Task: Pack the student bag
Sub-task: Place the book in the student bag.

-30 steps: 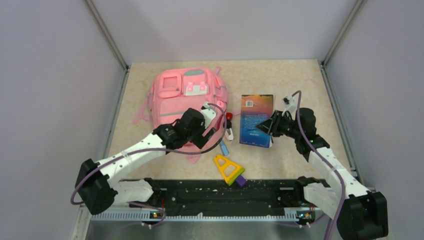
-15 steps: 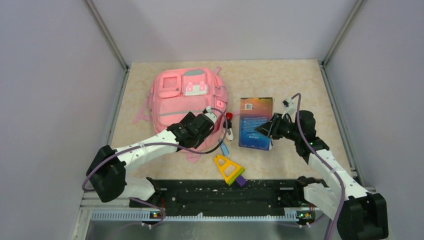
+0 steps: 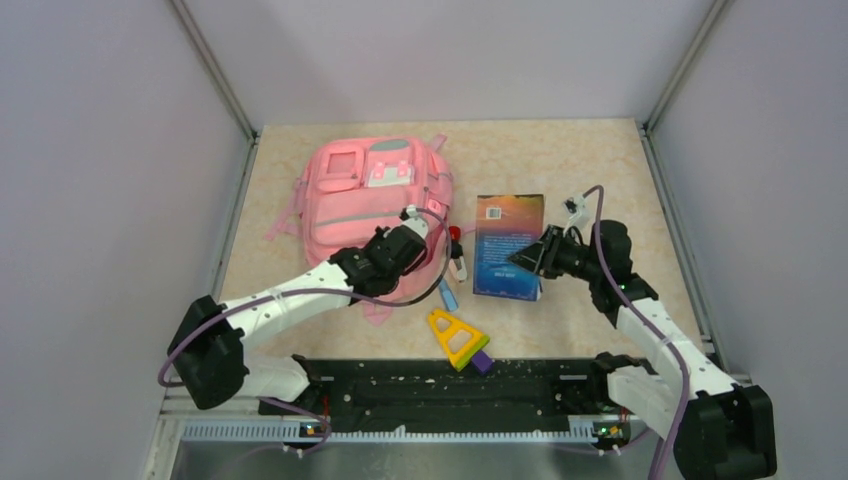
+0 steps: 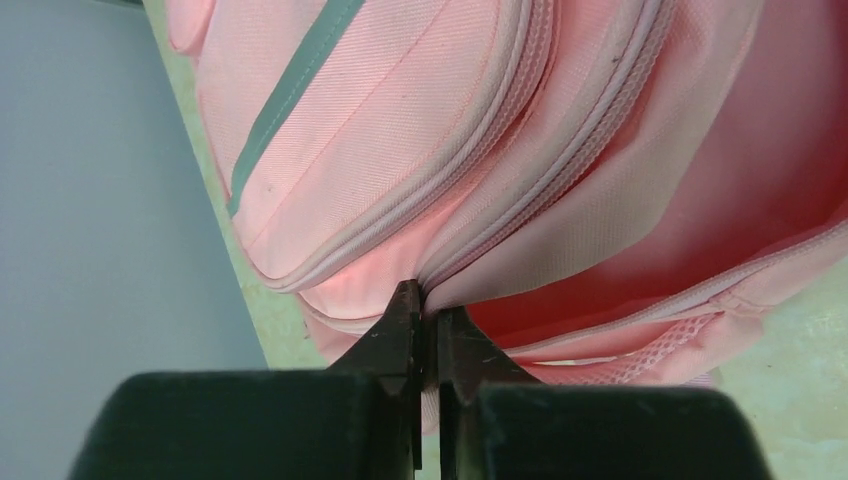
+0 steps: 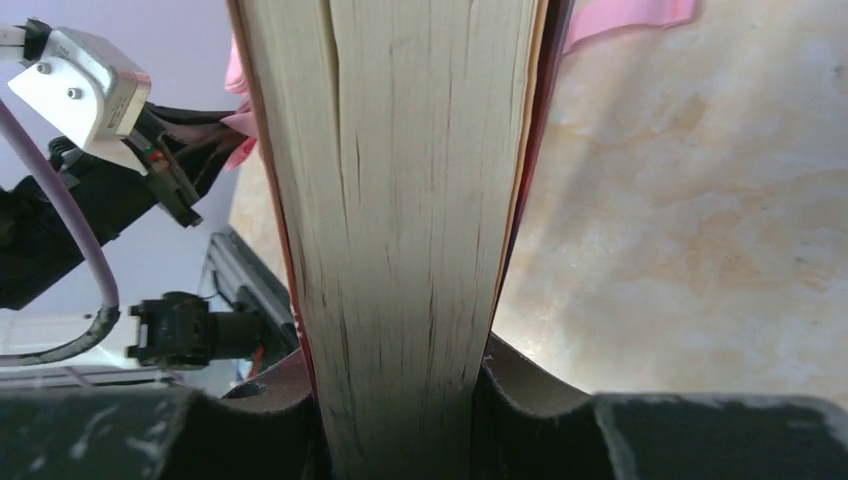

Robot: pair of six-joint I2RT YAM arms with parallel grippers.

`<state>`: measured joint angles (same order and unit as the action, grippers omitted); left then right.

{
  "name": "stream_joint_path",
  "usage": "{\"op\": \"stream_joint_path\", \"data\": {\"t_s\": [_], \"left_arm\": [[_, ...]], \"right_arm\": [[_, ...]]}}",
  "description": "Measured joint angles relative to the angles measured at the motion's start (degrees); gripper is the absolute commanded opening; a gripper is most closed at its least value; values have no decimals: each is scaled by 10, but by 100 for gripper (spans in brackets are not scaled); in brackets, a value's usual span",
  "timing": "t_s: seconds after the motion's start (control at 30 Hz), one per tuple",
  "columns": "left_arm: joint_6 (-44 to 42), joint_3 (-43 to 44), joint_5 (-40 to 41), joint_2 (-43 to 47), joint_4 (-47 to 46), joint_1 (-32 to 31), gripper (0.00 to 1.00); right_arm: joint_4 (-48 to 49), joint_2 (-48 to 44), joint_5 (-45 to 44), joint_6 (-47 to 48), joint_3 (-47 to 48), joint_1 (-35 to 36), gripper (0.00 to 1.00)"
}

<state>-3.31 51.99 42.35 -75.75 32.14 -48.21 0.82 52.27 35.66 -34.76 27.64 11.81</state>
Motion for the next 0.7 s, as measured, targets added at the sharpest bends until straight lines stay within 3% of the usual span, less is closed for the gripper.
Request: {"op": "stream_joint_path", "data": {"t_s": [0.3,0.5,0.7], "left_arm": [[-14,50,-8,71,-49,14,0],[-15,78,-41,79,-60,35,0],[-2,78,-83,86,-60,47,0]], "right_arm": [[69,14,56,-106,-21,21,0],[97,39,46,-163,-21,128,0],[159,133,19,-209,-21,232,0]]}}
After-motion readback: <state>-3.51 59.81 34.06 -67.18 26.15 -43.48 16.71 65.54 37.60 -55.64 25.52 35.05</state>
